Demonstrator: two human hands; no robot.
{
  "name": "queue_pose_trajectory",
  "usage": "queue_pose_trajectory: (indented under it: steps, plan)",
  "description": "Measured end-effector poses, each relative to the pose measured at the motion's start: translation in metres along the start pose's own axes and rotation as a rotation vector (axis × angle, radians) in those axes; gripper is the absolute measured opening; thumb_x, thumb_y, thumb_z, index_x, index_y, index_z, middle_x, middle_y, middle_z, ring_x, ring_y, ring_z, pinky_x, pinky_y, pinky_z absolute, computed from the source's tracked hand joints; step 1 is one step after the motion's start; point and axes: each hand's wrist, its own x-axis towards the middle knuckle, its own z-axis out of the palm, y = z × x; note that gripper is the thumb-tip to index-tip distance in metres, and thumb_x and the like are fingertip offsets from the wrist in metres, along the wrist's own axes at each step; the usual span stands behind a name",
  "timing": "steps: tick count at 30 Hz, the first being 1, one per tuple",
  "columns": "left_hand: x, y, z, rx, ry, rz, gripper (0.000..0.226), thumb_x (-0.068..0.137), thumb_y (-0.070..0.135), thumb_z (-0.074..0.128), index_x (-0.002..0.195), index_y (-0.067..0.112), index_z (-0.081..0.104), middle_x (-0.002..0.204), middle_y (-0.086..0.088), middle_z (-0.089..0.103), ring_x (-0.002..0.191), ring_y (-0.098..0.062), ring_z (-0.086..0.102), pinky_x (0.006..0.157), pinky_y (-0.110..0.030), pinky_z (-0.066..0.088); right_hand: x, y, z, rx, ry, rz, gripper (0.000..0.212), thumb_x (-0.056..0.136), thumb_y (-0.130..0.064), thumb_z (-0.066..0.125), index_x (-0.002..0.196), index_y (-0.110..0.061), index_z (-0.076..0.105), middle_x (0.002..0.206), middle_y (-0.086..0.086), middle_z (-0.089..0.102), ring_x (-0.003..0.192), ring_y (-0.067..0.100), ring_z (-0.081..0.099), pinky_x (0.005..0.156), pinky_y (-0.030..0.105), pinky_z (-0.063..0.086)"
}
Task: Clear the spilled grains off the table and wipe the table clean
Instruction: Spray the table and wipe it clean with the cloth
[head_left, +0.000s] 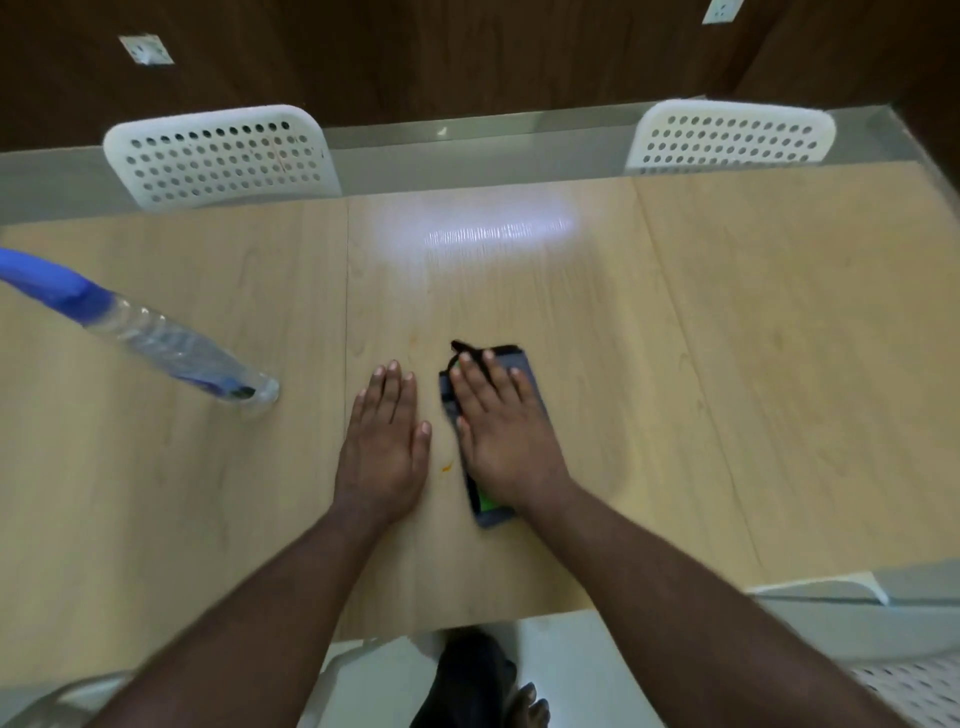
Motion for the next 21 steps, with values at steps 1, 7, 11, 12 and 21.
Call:
queue_pose_trajectory:
  steps: [1,7,11,12,21]
  plan:
    - [-0.006,0.001,0.001,-0.002,0.010,-0.003,0.072,0.105,0.043,0.021,0.166,0.007,0.021,0.175,-0.012,0.013,0.163,-0.023,0.005,0.132,-0.043,0.008,-0.023,-0.007,0.002,0.008,-0.009,-0.042,0.064,0.110,-0.039,0.021,0.169,-0.013,0.014,0.177,0.004,0.008,0.164,0.024,-0.003,0.131,0.049,0.008]
    - [-0.017,0.004,0.006,0.038,0.044,-0.014,0.068,0.107,0.040,0.023,0.166,0.006,0.020,0.175,-0.013,0.015,0.163,-0.024,0.007,0.132,-0.043,0.008,-0.124,0.028,0.003,-0.033,-0.048,-0.106,0.061,0.113,-0.038,0.029,0.169,-0.018,0.015,0.177,0.000,0.005,0.164,0.021,-0.003,0.130,0.050,0.014]
    - [-0.019,0.005,0.011,0.044,0.043,-0.020,0.068,0.107,0.040,0.023,0.167,0.008,0.017,0.175,-0.012,0.013,0.163,-0.024,0.006,0.132,-0.042,0.006,-0.089,0.044,0.004,-0.058,-0.001,0.119,0.062,0.111,-0.039,0.025,0.168,-0.016,0.020,0.176,0.001,0.011,0.164,0.023,0.002,0.129,0.052,0.016]
    - [-0.018,0.005,0.009,0.039,0.048,-0.017,0.068,0.107,0.039,0.022,0.167,0.008,0.017,0.175,-0.012,0.013,0.163,-0.023,0.006,0.132,-0.042,0.006,-0.074,0.038,0.004,-0.049,0.016,0.163,0.062,0.111,-0.039,0.025,0.168,-0.016,0.020,0.176,0.002,0.011,0.164,0.024,0.003,0.130,0.051,0.014]
    - [-0.021,0.006,0.004,-0.038,0.090,-0.019,0.065,0.107,0.035,0.021,0.166,0.007,0.022,0.174,-0.011,0.020,0.162,-0.022,0.011,0.132,-0.041,0.011,-0.108,-0.056,0.021,0.026,-0.021,-0.024,0.063,0.113,-0.038,0.021,0.169,-0.012,0.009,0.177,0.005,0.002,0.163,0.025,-0.011,0.131,0.051,0.008]
